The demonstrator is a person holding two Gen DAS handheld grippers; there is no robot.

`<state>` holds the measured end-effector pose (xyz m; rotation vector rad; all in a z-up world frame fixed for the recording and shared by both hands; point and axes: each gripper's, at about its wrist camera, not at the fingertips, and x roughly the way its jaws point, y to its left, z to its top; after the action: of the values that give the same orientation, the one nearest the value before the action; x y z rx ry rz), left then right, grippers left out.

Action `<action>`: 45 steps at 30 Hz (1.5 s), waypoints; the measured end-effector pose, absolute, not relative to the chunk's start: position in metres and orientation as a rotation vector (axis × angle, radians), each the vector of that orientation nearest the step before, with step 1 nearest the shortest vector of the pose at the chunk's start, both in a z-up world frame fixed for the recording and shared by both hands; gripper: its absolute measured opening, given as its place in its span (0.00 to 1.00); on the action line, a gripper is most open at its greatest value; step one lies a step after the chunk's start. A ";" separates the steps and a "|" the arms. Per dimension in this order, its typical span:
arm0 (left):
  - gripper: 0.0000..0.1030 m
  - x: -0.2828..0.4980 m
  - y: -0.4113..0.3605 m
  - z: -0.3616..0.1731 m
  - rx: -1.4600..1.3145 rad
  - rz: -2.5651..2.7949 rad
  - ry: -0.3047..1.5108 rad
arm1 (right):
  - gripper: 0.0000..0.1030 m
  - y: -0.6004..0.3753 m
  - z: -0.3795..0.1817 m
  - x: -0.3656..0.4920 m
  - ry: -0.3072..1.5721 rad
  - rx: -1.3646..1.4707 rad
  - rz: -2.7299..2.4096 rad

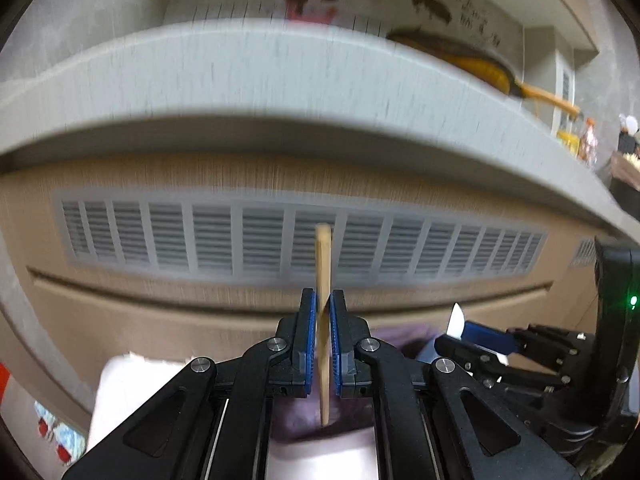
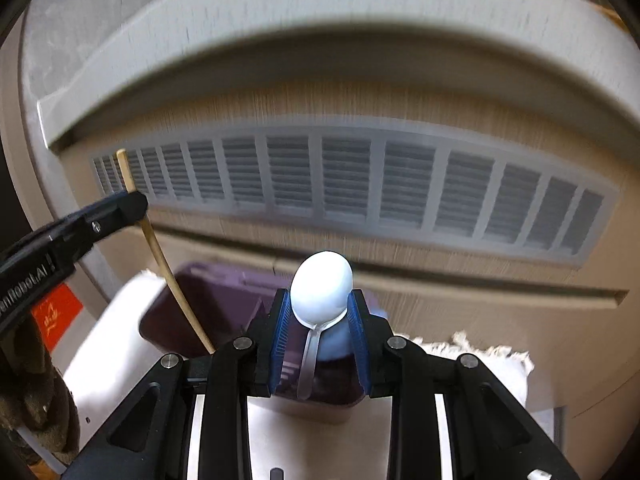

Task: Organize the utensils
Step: 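Carry the chopstick in the left gripper and white spoon in the right gripper over the purple holder, then open both grippers to drop the chopstick and white spoon into the holder, then grasp the ball-handled metal spoon with the left gripper and lift it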

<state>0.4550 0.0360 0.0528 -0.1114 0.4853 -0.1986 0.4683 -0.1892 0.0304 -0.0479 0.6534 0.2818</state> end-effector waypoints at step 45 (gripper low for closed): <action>0.65 0.230 0.128 -0.083 -0.292 -0.206 1.098 | 0.88 -0.118 -0.069 0.259 0.771 -0.493 0.626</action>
<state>0.2300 0.1277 -0.0831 -0.2923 1.0977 -0.2056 0.2587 -0.1182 -0.0693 -0.4934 0.7708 0.6257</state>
